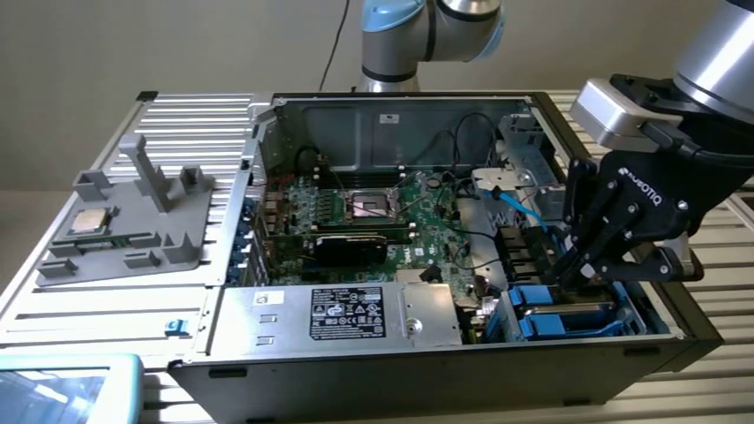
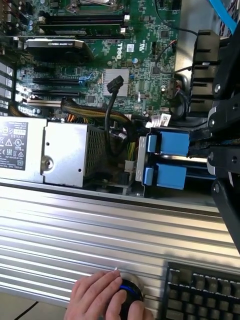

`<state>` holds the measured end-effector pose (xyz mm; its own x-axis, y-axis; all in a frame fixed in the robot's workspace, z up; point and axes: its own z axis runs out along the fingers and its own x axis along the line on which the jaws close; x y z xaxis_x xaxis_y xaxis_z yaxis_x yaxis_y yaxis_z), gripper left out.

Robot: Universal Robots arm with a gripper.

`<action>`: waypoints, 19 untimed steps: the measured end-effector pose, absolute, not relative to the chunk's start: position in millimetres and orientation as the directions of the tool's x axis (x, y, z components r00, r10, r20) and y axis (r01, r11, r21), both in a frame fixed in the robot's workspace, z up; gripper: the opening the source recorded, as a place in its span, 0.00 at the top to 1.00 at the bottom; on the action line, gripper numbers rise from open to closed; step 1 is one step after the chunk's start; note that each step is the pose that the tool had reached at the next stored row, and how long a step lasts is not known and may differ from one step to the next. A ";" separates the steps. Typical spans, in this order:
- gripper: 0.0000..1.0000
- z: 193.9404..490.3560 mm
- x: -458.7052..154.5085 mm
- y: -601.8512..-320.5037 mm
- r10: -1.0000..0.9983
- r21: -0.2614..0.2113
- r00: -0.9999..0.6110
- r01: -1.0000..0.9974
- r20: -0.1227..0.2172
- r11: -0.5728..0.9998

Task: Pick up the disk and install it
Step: 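Insert the second disk wire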

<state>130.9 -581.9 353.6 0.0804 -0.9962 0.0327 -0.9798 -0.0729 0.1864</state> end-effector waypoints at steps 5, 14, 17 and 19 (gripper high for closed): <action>0.85 350.0 131.8 -582.1 -0.996 0.198 0.082 -0.977 0.029 -0.074; 0.85 348.0 135.3 -581.4 -0.994 0.219 0.104 -0.971 0.027 -0.095; 0.85 347.9 135.2 -580.8 -0.993 0.228 0.112 -0.968 0.026 -0.103; 0.85 348.0 135.2 -580.8 -0.993 0.229 0.113 -0.968 0.026 -0.104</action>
<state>135.2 -580.8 348.0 0.1129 -0.9933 0.0262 -0.9678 -0.1040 0.2290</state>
